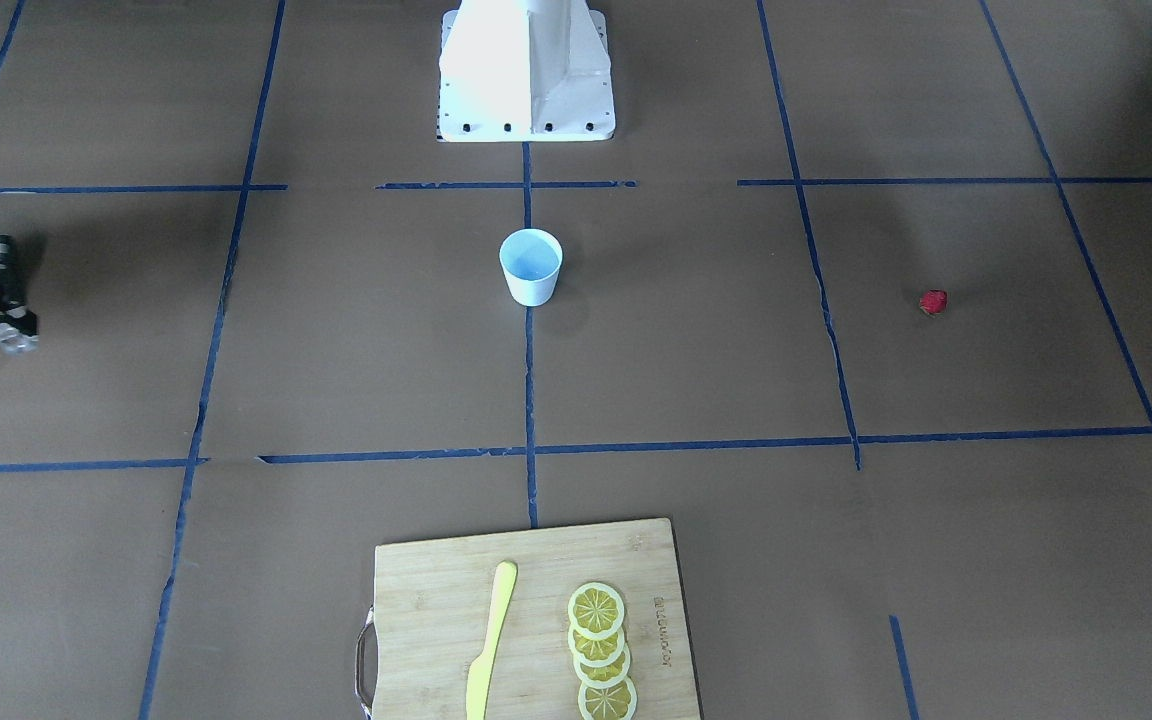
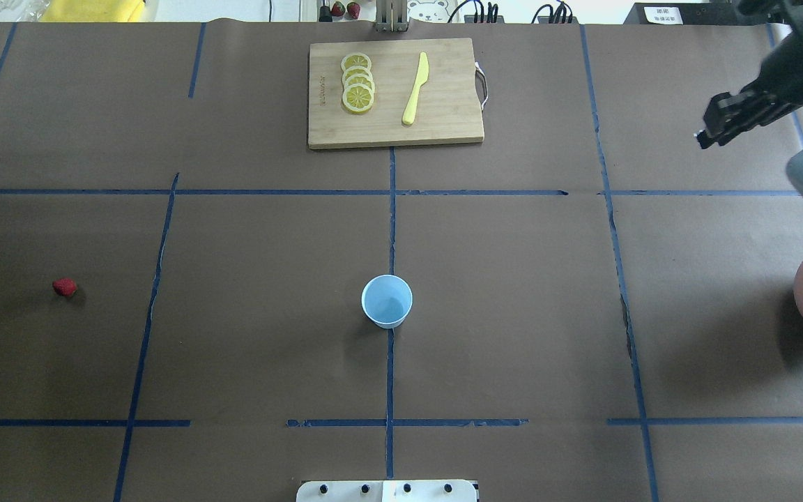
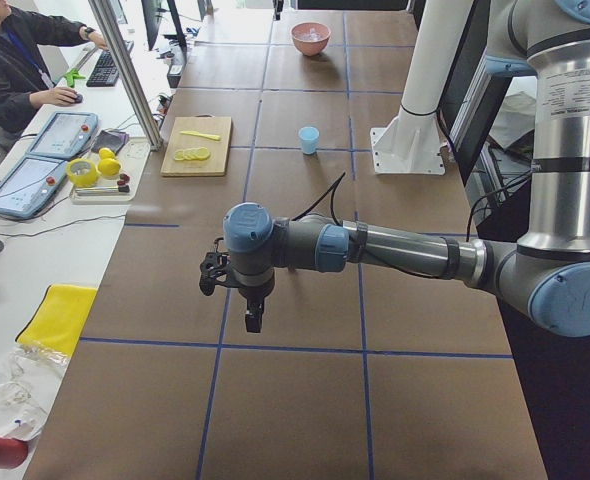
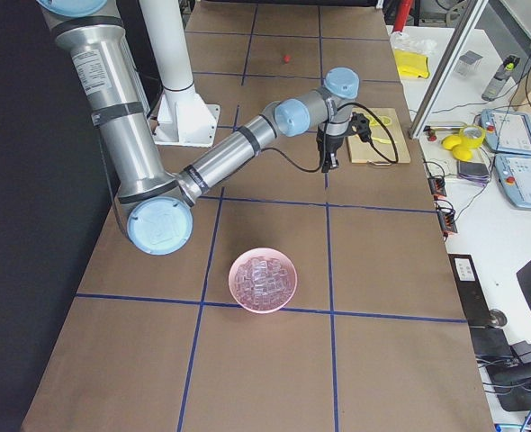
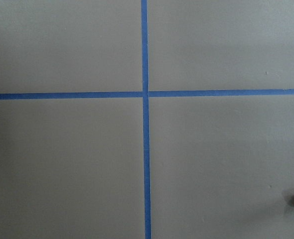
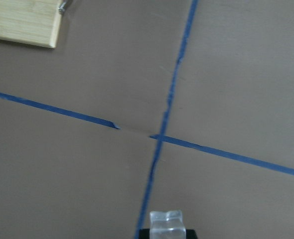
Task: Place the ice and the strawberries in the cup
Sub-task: 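Carry the ice cube with the right gripper over the blue cup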
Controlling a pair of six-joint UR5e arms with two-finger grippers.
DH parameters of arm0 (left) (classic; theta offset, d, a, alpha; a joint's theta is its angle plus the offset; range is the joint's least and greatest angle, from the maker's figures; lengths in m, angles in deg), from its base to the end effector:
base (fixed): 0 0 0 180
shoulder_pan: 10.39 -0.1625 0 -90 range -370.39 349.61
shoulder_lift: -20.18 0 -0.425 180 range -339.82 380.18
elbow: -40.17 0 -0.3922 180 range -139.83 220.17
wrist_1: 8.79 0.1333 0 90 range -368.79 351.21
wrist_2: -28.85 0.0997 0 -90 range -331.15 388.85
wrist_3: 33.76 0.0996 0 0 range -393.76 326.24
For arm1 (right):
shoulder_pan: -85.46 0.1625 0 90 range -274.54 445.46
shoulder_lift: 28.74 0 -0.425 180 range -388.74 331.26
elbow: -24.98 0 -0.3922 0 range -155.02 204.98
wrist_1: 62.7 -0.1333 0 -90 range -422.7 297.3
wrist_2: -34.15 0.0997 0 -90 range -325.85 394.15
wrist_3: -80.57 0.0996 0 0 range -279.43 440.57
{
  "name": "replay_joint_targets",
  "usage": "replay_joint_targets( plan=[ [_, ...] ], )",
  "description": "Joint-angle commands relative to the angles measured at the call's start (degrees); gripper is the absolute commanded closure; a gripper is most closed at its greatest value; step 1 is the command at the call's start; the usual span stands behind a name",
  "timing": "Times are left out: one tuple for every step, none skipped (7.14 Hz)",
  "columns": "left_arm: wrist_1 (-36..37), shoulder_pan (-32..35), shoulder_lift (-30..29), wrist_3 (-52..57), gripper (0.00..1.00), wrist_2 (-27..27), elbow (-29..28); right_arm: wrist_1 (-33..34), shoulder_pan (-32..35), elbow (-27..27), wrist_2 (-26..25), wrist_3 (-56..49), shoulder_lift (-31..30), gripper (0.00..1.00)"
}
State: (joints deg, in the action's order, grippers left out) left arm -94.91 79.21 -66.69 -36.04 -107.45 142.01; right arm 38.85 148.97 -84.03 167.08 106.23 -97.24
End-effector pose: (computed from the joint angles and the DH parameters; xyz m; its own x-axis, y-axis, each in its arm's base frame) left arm -0.0580 -0.4700 0.5876 0.6902 0.0260 -0.7232 0.0205 0.9982 0.0555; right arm -0.1986 -0.5452 0.3187 0.6271 -0.2213 0.7468 0.1317 0.9751 0.1784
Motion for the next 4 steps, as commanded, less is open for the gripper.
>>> replay_joint_targets(
  plan=[
    [-0.1, 0.0, -0.1, 0.0, 0.0, 0.0, -0.1, 0.5, -15.4, -0.1, -8.0, 20.3, 10.2, 1.0],
    [-0.2, 0.0, -0.1, 0.0, 0.0, 0.0, -0.1, 0.5, -21.3, 0.2, -13.2, 27.1, 13.7, 1.0],
    [-0.1, 0.0, -0.1, 0.0, 0.0, 0.0, -0.2, 0.6, -25.2, 0.4, -15.8, 29.9, 15.9, 1.0],
    [-0.3, 0.0, -0.1, 0.0, 0.0, 0.0, -0.3, 0.7, -30.0, 1.9, -18.8, 33.6, 18.9, 1.0]
  ],
)
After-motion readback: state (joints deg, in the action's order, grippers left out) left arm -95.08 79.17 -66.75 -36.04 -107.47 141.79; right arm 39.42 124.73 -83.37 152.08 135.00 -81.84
